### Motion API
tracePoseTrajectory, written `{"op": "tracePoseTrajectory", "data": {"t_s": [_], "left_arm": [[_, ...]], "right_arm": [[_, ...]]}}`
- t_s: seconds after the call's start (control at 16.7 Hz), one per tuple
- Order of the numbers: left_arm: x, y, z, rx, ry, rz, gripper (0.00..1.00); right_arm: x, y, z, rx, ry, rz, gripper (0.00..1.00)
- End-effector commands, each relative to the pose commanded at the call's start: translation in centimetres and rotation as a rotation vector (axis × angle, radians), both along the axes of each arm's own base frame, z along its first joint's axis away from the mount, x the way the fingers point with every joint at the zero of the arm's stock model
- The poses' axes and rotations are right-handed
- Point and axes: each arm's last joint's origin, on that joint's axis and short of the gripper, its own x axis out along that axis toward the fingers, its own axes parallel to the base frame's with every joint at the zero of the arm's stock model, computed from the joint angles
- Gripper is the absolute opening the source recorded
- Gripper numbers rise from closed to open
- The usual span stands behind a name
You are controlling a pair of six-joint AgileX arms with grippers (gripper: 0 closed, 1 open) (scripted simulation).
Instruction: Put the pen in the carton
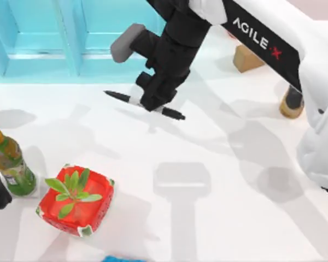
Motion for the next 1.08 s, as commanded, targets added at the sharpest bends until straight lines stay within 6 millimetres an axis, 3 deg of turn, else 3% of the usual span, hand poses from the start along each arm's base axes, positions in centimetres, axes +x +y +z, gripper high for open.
{"op": "tracePoseTrajectory", "data": {"t_s": [0.3, 0.48, 0.66, 0.84, 1.08], "left_arm": [[0.0, 0.0, 0.0, 0.0, 0.0, 0.0, 1.0], [0.0, 0.0, 0.0, 0.0, 0.0, 0.0, 1.0], [0.0, 0.0, 0.0, 0.0, 0.0, 0.0, 1.0], [0.0, 0.0, 0.0, 0.0, 0.0, 0.0, 1.0], [0.0, 0.0, 0.0, 0.0, 0.0, 0.0, 1.0]], "right_arm": [[0.0, -0.1, 0.4, 0.003, -0.008, -0.013, 0.0], [0.6, -2.4, 3.0, -0.007, -0.039, -0.15, 0.0], [1.6, -7.0, 6.3, -0.045, -0.056, -0.429, 0.0], [2.4, -13.4, 8.7, -0.126, -0.035, -0.808, 0.0], [2.6, -22.7, 9.1, -0.309, 0.035, -1.374, 0.0]]}}
